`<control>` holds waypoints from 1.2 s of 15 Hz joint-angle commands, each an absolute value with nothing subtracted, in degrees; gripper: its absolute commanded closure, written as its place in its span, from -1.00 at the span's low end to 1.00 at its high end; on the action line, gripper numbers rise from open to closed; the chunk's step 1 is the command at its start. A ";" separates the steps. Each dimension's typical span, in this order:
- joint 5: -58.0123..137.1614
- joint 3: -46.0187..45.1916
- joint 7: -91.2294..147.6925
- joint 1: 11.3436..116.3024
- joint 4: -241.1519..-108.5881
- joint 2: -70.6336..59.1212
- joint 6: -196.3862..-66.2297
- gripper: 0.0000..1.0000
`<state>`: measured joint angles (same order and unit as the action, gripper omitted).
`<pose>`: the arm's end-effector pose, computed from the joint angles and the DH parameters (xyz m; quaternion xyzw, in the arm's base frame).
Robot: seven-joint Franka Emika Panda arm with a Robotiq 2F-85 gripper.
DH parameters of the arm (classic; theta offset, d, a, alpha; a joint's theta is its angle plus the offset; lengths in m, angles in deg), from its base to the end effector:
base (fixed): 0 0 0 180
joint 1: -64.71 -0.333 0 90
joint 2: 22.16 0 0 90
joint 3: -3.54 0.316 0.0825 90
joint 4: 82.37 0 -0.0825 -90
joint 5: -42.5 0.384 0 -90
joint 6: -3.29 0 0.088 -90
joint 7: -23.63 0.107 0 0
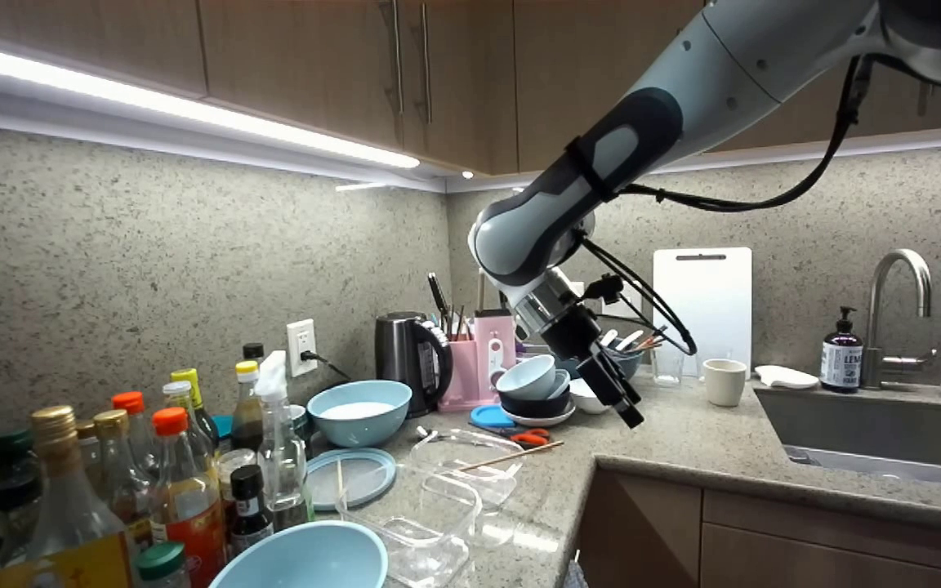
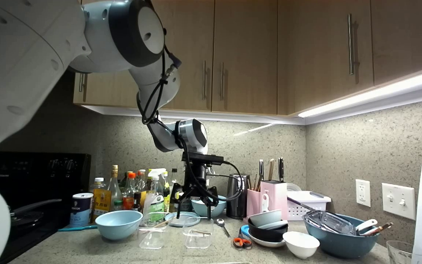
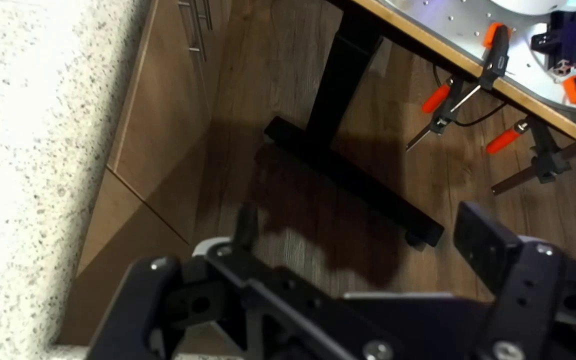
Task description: Pick the chopstick and put it in the bowl
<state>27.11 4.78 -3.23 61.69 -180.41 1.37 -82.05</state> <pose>0.5827 0.0121 0.3240 0.8994 0.2833 -0.3268 0.0631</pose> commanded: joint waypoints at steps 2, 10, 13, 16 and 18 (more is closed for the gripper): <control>30.76 8.00 0.12 61.37 -174.25 9.18 -87.68 -1.00; 25.28 8.15 0.84 56.68 -156.04 25.71 -89.05 -1.00; 21.99 6.28 5.42 53.74 -152.56 26.01 -85.78 -1.00; 19.90 5.46 7.72 51.89 -151.09 24.78 -82.01 -1.00; 19.34 5.23 8.42 51.57 -150.11 24.70 -79.75 -1.00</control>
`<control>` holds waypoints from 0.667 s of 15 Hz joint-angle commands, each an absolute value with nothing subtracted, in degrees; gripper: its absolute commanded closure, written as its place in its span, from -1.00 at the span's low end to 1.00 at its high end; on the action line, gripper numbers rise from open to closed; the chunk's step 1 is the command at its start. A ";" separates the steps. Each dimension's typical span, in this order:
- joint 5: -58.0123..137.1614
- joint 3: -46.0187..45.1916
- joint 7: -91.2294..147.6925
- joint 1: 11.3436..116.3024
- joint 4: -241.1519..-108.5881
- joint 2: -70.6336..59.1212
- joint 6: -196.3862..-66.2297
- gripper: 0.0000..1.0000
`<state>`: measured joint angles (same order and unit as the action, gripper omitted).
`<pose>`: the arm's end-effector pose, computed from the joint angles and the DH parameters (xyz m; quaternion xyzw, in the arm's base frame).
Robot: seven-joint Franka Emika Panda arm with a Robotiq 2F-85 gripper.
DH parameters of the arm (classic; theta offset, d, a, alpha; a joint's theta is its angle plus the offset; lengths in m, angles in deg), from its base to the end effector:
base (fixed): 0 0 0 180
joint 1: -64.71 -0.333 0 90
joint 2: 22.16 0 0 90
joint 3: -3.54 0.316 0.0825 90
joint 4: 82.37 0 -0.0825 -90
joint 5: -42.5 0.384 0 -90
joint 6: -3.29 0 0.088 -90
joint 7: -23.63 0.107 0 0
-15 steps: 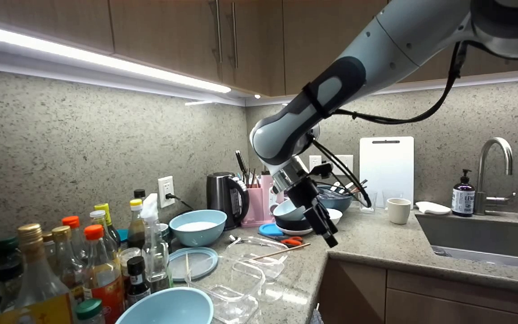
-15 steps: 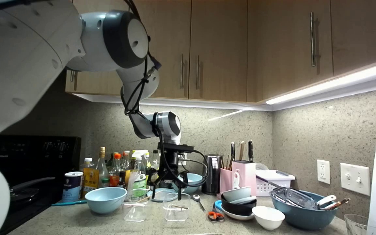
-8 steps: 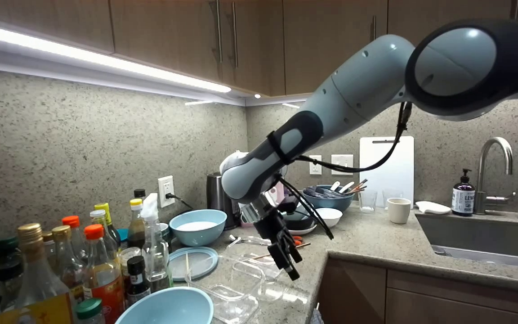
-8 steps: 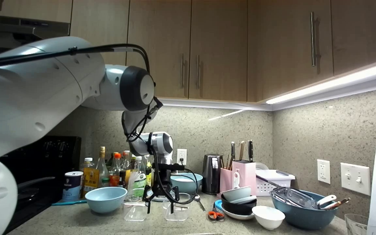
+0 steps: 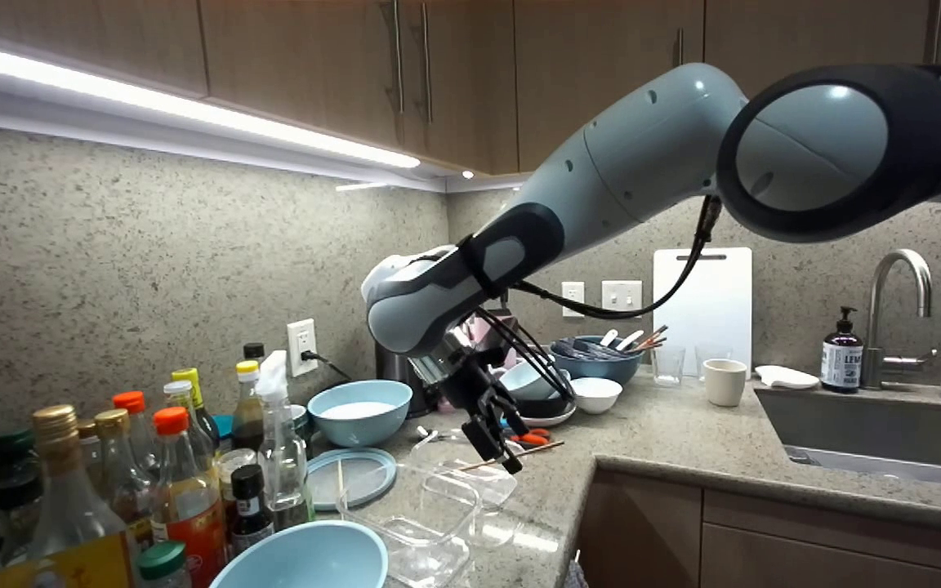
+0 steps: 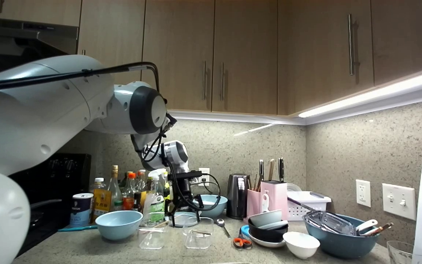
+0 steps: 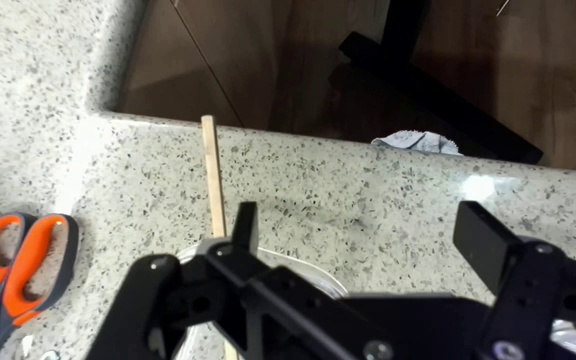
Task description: Pick the chopstick and put it in the bowl
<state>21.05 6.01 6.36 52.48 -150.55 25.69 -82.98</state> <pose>0.6865 0.1298 0.2590 0.9067 0.2943 -0.2563 0.1599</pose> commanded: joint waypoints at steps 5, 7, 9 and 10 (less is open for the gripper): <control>19.09 4.81 3.67 54.80 -151.96 24.14 -78.82 -1.00; 18.99 4.94 0.82 56.48 -152.34 24.30 -79.82 -1.00; 18.63 5.40 -4.03 58.32 -152.97 24.73 -81.27 -1.00; 18.57 5.62 -6.61 59.13 -153.05 25.11 -81.71 -1.00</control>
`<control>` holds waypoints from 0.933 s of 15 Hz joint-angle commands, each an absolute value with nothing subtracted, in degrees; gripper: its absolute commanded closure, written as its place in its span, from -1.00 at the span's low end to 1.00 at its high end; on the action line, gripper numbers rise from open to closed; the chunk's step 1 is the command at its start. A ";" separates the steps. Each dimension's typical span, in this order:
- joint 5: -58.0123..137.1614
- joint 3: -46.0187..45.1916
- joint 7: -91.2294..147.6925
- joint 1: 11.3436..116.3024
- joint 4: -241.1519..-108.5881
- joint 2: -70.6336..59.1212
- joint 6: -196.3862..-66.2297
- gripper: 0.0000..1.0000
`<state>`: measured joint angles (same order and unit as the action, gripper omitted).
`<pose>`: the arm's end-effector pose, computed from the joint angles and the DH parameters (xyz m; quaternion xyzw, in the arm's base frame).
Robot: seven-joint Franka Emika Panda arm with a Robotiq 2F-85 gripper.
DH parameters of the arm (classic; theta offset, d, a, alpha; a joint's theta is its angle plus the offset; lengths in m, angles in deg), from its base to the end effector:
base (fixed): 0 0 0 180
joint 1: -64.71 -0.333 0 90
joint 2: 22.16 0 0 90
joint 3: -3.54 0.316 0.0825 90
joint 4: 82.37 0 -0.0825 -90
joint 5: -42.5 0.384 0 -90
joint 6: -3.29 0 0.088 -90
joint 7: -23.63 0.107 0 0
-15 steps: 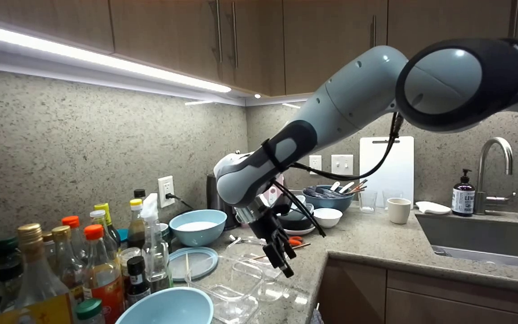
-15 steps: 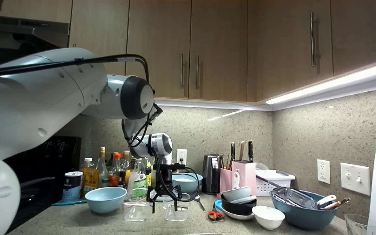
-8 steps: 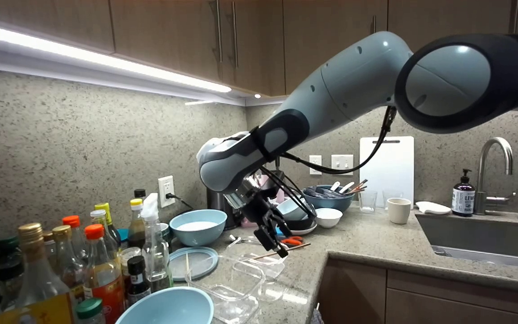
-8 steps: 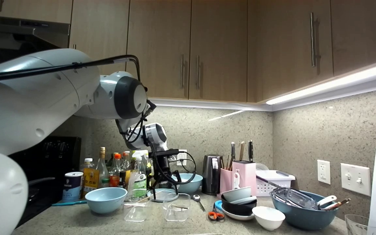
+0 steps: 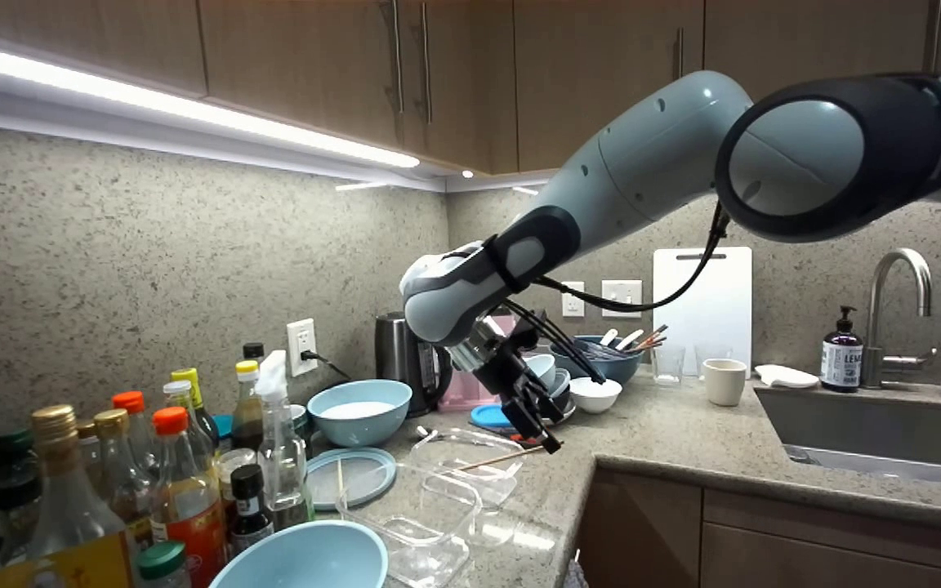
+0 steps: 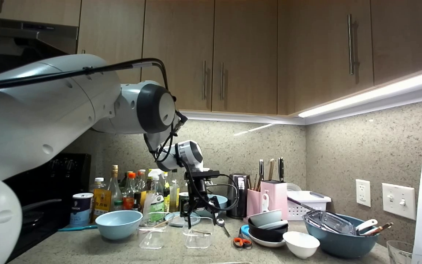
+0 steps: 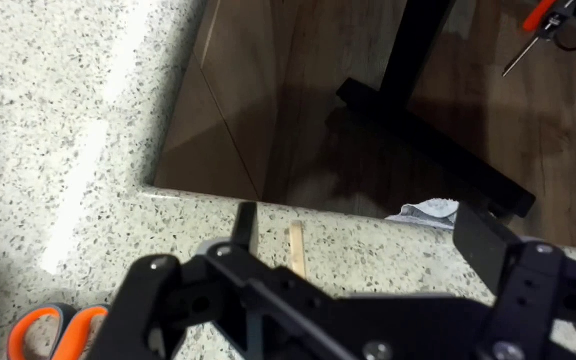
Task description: Pick the chopstick and put it in the bowl
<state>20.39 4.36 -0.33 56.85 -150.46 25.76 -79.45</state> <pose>0.6887 0.0580 0.2589 0.8949 0.2938 -0.3031 0.1445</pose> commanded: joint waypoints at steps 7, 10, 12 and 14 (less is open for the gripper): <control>16.96 5.99 -21.67 60.60 -150.55 28.48 -83.38 -1.00; 14.89 5.69 -26.12 59.53 -149.20 29.13 -83.80 -0.46; 14.47 5.51 -27.16 59.16 -148.26 29.37 -83.63 -0.34; 15.04 5.56 -28.05 59.29 -147.75 29.25 -83.57 -0.05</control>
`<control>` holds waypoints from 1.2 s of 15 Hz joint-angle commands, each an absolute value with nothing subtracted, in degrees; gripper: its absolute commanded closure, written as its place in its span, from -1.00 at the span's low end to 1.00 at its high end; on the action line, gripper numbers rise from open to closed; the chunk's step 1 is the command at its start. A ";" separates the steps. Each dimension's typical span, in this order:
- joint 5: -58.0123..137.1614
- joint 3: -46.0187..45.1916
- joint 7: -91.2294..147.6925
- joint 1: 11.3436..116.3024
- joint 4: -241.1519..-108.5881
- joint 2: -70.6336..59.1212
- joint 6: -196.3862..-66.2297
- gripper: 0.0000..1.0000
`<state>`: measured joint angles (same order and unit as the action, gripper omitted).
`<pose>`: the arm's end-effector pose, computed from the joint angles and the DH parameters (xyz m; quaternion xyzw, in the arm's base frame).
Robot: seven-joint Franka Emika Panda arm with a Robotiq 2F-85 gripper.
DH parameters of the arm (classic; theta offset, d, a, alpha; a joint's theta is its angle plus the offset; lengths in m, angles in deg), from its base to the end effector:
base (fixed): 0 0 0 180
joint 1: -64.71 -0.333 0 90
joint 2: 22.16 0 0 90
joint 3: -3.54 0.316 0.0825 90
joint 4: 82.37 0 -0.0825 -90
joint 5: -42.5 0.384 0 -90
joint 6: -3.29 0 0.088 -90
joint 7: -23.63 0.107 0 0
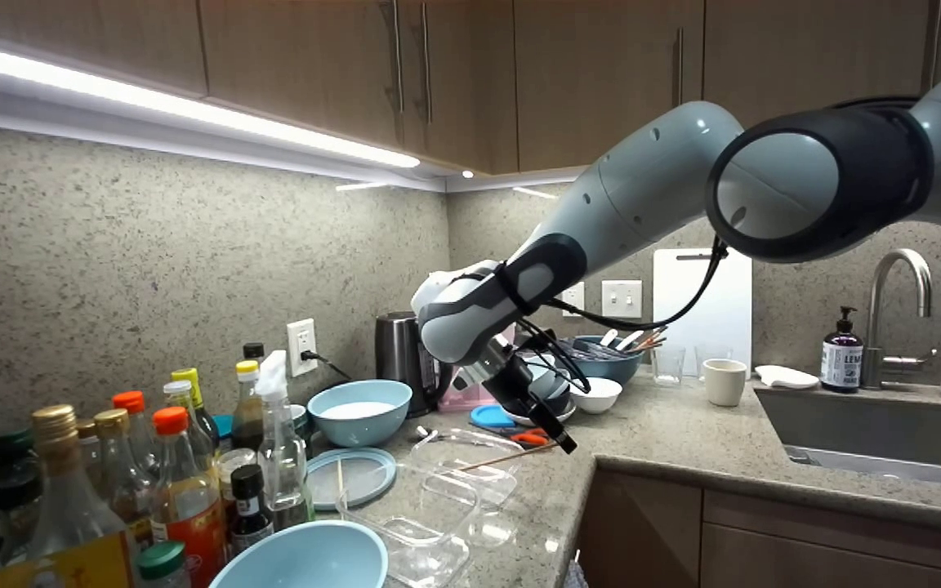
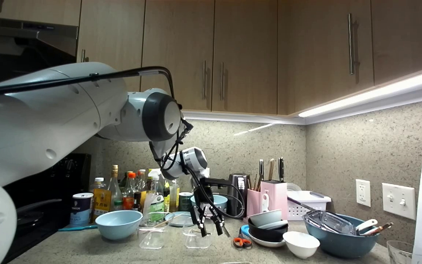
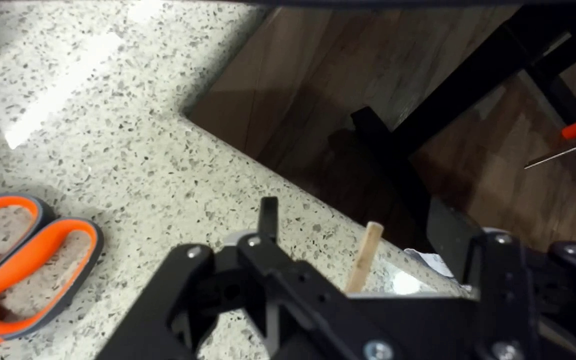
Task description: Pick the chopstick and put it in the bowl
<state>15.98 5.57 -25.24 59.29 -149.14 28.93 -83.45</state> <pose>0.7020 0.0349 0.2330 0.8078 0.4849 -0.3188 0.1034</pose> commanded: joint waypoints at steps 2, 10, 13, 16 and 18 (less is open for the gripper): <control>15.56 5.59 -28.80 59.52 -147.16 29.27 -83.43 0.18; 17.20 5.89 -27.24 58.95 -145.55 29.17 -81.99 0.02; 16.92 6.47 -27.16 57.58 -145.52 29.25 -81.82 -0.33; 16.95 6.68 -27.41 56.56 -144.67 30.13 -80.76 -0.73; 16.91 6.57 -27.42 56.23 -144.54 30.57 -80.10 -0.96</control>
<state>16.45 6.66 -26.87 56.49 -146.40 29.22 -81.99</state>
